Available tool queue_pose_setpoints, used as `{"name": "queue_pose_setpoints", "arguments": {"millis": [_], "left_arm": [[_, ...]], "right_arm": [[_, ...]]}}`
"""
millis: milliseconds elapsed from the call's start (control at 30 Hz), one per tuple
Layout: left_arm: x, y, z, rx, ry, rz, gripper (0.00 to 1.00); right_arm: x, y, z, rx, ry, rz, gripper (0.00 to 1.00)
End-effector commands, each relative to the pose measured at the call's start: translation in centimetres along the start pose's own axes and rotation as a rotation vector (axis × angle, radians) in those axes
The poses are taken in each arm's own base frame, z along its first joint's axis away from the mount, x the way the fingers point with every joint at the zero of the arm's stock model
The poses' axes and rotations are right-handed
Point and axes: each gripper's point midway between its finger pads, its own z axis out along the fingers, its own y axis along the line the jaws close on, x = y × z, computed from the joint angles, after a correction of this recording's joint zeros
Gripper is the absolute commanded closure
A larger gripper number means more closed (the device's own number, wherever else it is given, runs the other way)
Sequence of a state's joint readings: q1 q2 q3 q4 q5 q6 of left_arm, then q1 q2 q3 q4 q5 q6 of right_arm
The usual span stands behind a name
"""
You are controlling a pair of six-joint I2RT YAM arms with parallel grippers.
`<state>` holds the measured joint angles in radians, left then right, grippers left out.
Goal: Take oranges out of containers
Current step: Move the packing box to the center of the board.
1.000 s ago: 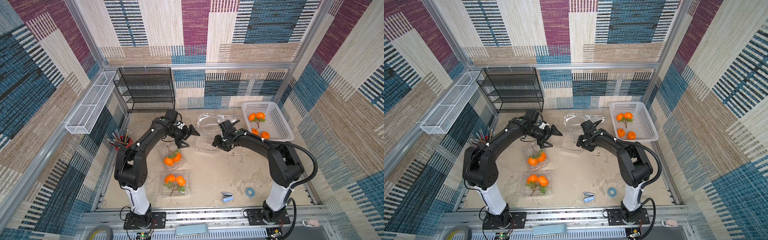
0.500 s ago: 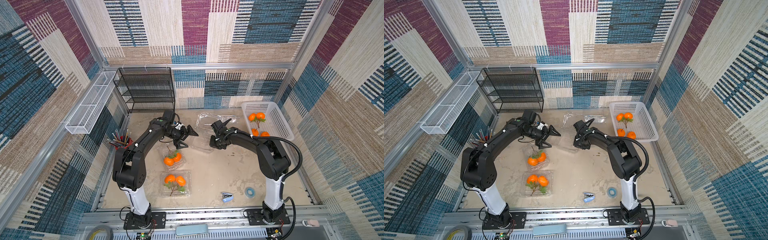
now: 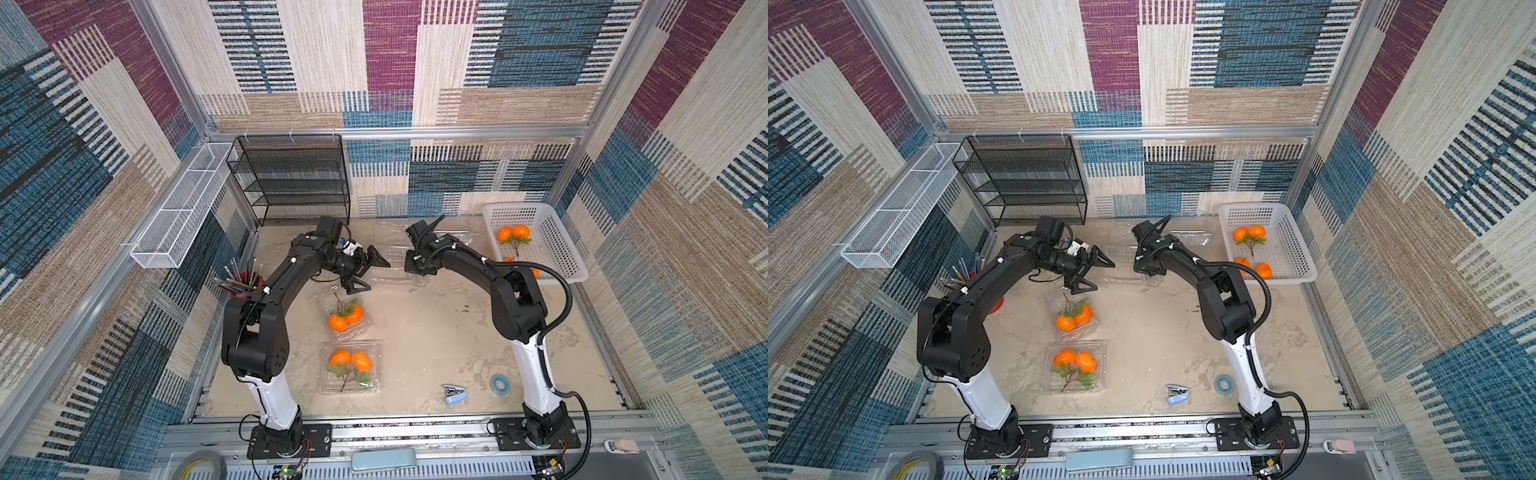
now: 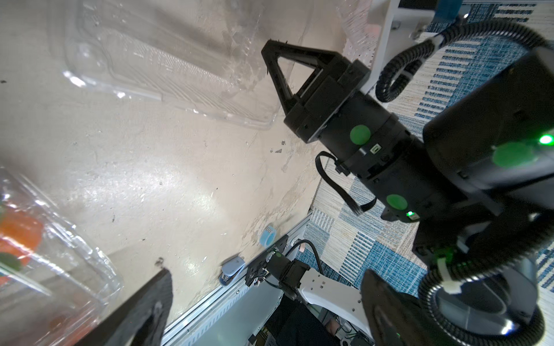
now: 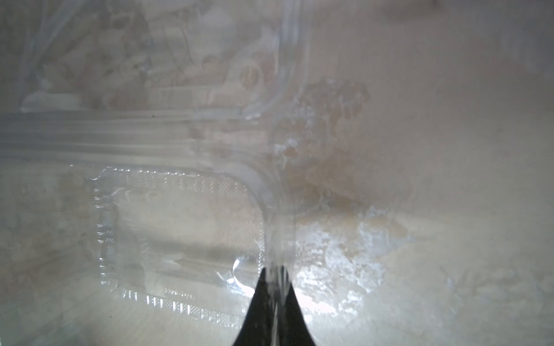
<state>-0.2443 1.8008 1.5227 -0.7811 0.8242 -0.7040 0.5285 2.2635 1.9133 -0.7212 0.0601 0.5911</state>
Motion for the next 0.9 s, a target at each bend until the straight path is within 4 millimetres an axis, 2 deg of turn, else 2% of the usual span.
{"name": "queue_pose_setpoints", "arguments": {"millis": [0, 133, 233, 400, 700, 867], "left_arm": [[0.4, -0.2, -0.3, 0.005, 0.008, 0.032, 0.01], [0.1, -0.1, -0.5, 0.007, 0.0, 0.031, 0.01], [0.0, 0.0, -0.5, 0.002, -0.002, 0.029, 0.01], [-0.5, 0.5, -0.8, 0.004, -0.01, 0.01, 0.01], [-2.3, 1.6, -2.0, 0.023, -0.035, -0.043, 0.01], [-2.4, 1.5, -2.2, 0.029, -0.039, -0.031, 0.01]], "right_arm": [[-1.4, -0.1, 0.4, 0.051, -0.021, -0.046, 0.92], [-3.6, -0.3, 1.4, 0.105, -0.049, -0.099, 0.93], [-5.7, 0.0, 1.4, 0.112, -0.085, -0.127, 0.92], [-7.9, -1.4, 1.7, 0.129, -0.11, -0.122, 0.91], [-9.0, -0.5, 2.6, 0.076, -0.142, -0.15, 0.87], [-9.7, -0.7, 2.9, 0.074, -0.16, -0.153, 0.83]]}}
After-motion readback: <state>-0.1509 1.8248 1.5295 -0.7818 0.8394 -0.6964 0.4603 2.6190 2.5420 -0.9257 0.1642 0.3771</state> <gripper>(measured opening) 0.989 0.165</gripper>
